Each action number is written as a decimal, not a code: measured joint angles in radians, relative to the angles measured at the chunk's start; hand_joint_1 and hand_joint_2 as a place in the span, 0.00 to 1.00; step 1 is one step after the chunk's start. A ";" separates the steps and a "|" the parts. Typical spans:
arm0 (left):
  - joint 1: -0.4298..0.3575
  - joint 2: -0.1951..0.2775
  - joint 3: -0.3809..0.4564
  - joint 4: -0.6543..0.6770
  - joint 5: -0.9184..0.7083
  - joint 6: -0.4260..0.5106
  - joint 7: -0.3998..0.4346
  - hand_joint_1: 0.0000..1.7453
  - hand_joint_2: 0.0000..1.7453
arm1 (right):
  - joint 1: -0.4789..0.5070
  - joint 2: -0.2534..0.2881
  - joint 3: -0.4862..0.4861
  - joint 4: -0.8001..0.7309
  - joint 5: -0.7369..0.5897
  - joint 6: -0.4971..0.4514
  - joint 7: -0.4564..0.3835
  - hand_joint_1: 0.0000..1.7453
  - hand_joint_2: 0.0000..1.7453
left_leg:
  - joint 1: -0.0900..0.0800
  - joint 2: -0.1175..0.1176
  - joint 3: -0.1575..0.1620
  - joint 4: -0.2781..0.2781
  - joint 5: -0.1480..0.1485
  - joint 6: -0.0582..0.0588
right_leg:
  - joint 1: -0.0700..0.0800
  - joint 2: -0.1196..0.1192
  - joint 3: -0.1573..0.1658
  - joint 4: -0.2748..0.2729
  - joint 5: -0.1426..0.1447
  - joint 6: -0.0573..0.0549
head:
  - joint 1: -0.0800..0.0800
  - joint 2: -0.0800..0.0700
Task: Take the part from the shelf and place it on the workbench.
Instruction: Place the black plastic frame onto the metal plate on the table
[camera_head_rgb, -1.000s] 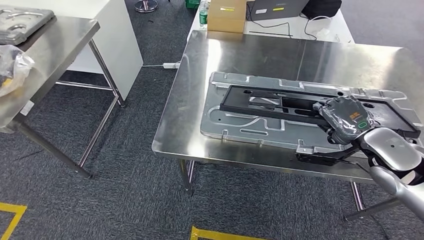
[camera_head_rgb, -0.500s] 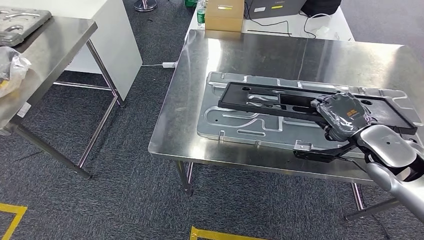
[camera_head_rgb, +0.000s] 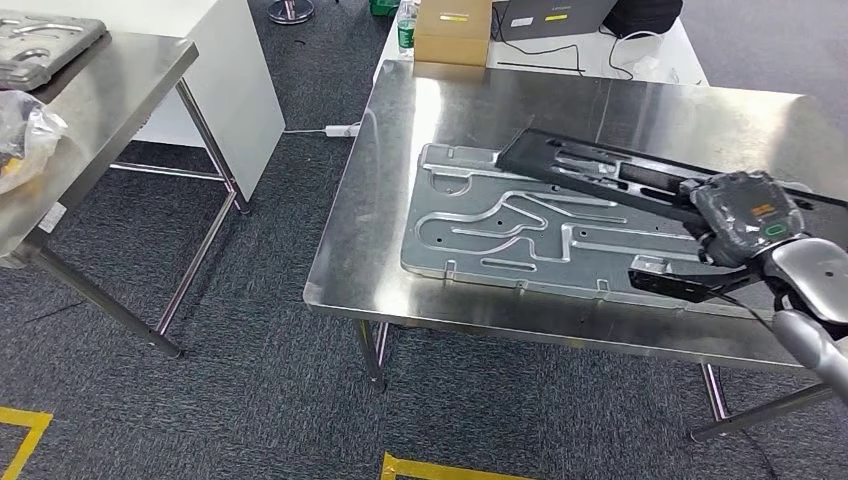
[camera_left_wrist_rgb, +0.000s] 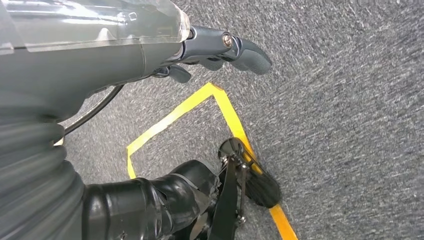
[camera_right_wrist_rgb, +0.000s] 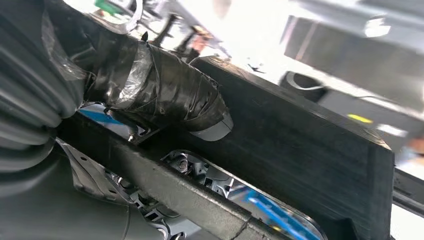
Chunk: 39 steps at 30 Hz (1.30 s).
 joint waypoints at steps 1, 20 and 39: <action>0.000 0.000 0.000 0.000 0.000 0.000 0.000 0.00 1.00 | 0.005 -0.003 -0.019 0.011 -0.003 0.000 -0.001 1.00 1.00 | 0.000 0.000 0.000 0.000 0.000 0.000 | 0.000 0.000 0.000 0.000 0.000 0.000 | 0.000 0.000; -0.001 0.000 0.000 0.000 0.004 -0.002 -0.012 0.00 1.00 | 0.058 -0.008 -0.151 0.112 -0.012 0.000 -0.005 1.00 1.00 | -0.001 0.000 0.000 0.001 0.000 0.000 | -0.001 0.001 0.000 0.000 0.000 0.001 | 0.000 0.000; -0.001 0.000 0.001 0.000 0.015 -0.003 -0.086 0.00 0.00 | 0.102 0.083 -0.200 0.159 0.020 -0.038 -0.045 0.00 0.00 | -0.001 0.001 0.001 0.001 0.000 0.000 | -0.001 0.001 0.000 0.000 0.000 0.001 | 0.000 0.000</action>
